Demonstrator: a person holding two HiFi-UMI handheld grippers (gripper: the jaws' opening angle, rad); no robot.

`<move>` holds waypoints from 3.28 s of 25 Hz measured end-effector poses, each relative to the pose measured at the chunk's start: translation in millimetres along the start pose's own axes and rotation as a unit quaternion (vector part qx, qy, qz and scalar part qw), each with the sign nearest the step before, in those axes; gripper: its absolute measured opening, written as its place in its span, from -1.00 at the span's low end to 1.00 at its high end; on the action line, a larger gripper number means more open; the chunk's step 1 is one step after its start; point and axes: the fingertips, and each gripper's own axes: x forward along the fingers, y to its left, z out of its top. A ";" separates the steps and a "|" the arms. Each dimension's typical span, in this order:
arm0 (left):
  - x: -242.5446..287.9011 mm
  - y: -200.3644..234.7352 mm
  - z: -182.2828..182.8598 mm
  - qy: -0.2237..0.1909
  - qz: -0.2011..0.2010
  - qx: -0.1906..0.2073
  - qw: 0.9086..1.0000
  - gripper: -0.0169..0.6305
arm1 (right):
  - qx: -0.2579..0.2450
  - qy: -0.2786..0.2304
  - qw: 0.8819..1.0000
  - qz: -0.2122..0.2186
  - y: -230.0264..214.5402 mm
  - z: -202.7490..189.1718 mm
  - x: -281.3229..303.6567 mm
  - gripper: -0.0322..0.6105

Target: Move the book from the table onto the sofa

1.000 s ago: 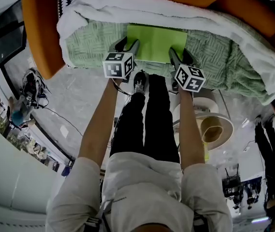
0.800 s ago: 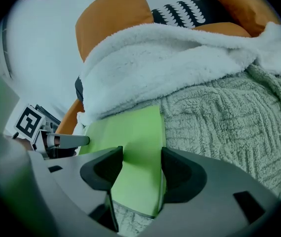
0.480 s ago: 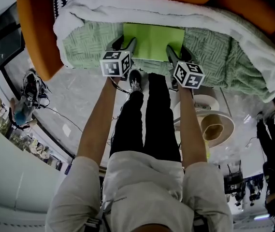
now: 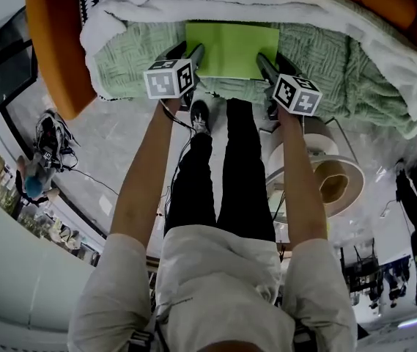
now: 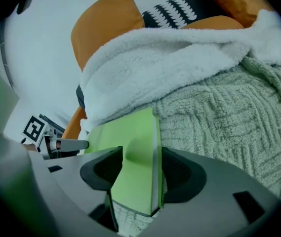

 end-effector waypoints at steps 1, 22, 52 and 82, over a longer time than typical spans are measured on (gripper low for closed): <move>-5.6 0.1 1.2 0.000 0.000 0.009 1.000 -0.35 | 0.004 -0.009 1.000 -0.004 -1.3 3.5 -6.8 -0.17; -166.0 -60.1 12.6 -0.066 -0.032 0.095 0.993 -0.36 | -0.074 -0.068 0.993 -0.054 100.4 19.0 -146.2 -0.17; -381.9 -129.9 -30.9 -0.228 -0.074 0.137 0.961 -0.53 | -0.187 -0.179 0.960 -0.109 276.5 -42.0 -298.1 -0.24; -424.0 -130.4 -93.2 -0.229 -0.073 0.217 0.946 -0.84 | -0.232 -0.228 0.931 -0.164 309.2 -96.2 -351.5 -0.63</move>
